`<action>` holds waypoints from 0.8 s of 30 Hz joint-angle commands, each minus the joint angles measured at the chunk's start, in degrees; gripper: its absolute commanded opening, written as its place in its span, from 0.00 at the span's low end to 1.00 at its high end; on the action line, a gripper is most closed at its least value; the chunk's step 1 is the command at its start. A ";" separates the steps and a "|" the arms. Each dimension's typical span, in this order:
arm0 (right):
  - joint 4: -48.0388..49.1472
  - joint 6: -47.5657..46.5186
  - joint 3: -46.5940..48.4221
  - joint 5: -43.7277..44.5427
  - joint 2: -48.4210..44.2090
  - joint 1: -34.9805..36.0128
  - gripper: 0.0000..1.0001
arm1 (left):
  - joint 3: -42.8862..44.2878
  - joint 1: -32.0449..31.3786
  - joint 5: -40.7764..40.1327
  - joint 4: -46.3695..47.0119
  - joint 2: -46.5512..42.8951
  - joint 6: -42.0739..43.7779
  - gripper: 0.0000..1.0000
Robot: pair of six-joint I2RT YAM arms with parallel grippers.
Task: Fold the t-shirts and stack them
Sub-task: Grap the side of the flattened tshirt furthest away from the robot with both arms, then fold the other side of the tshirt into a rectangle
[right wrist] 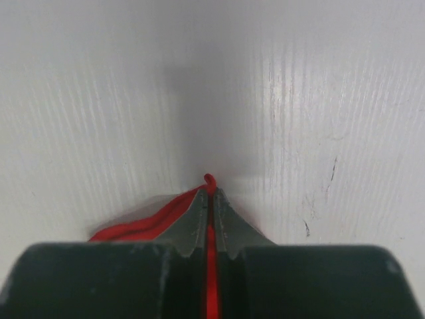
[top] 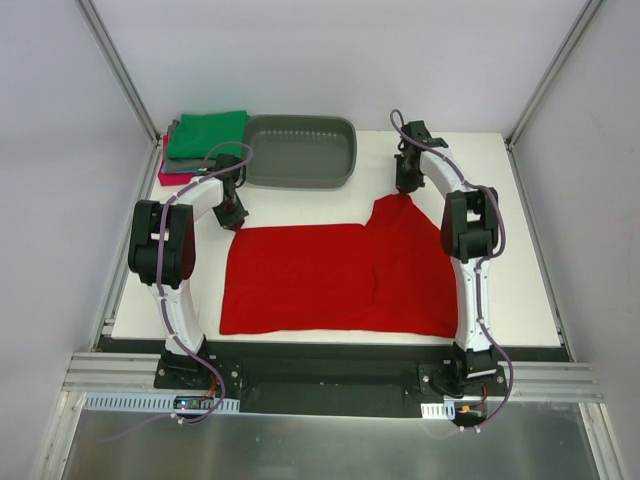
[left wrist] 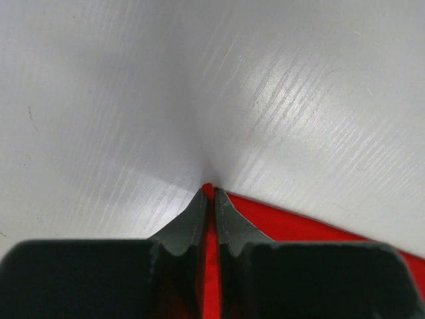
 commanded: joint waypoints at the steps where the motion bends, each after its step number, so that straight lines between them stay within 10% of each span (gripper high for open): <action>1: 2.66 -3.17 -7.05 -0.78 -6.48 1.06 0.01 | -1.03 0.52 -0.19 -3.92 0.24 0.54 0.00; 11: 20.00 -5.64 -32.62 5.10 -31.52 6.07 0.01 | -7.34 -1.23 -0.28 -3.05 -12.14 0.19 0.00; 24: 15.71 4.03 -62.08 18.03 -64.13 9.77 0.01 | -30.81 -3.17 7.80 10.14 -37.63 -0.51 0.00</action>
